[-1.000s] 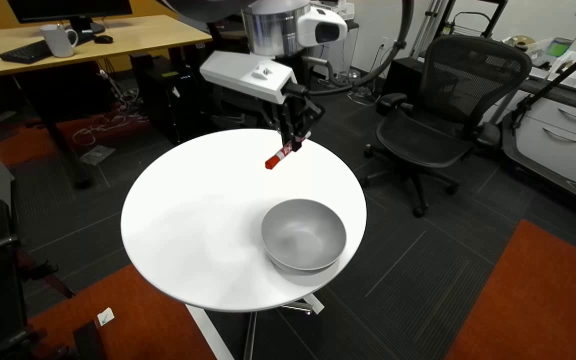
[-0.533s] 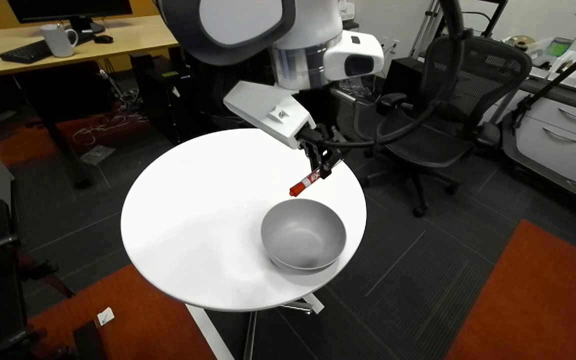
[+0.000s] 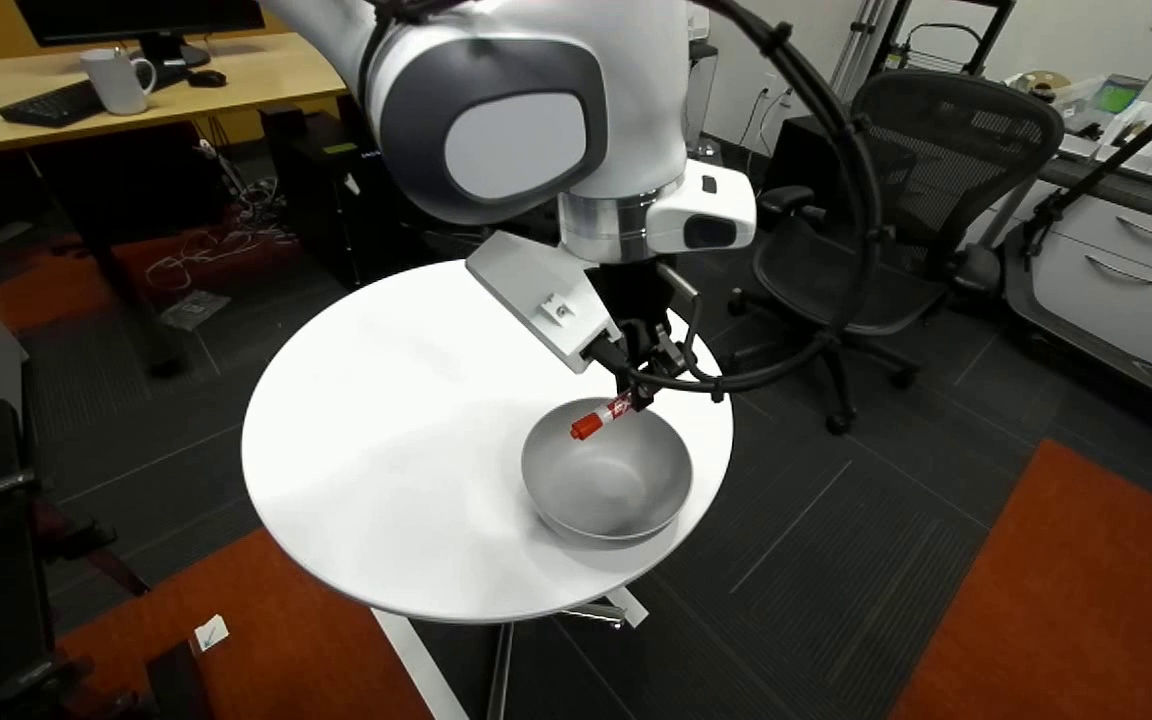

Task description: Pick up the pen from the table and place it inside the bowl.

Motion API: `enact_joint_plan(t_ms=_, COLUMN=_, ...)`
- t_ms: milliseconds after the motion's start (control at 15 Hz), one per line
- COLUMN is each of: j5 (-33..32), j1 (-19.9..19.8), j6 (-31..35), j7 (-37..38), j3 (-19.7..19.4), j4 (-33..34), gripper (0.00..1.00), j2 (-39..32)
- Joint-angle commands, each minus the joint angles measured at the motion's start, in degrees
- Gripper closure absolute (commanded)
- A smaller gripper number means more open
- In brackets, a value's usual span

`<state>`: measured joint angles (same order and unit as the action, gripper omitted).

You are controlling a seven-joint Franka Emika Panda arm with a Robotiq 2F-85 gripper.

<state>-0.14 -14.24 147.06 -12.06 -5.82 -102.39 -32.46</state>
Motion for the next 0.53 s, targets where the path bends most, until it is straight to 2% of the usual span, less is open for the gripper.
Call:
enact_joint_plan(t_ms=0, j5=1.81, j1=-0.86, j6=0.82, j7=1.8, j3=0.52, j4=3.27, gripper=0.95, j2=-3.46)
enact_joint_plan(t_ms=267, j5=2.41, j1=-0.91, j6=-0.1, j7=3.24, j3=0.29, j4=5.05, gripper=0.95, j2=-5.83)
enact_joint_plan(t_ms=333, j5=2.58, j1=-1.01, j6=-0.09, j7=3.36, j3=0.38, j4=5.32, gripper=0.55, j2=-6.2)
enact_joint_plan(t_ms=400, j5=2.65, j1=-1.02, j6=-0.11, j7=3.86, j3=0.4, j4=5.51, gripper=0.54, j2=-6.45)
enact_joint_plan(t_ms=467, j5=2.68, j1=-1.1, j6=-0.13, j7=3.92, j3=0.45, j4=5.69, gripper=0.47, j2=-6.64)
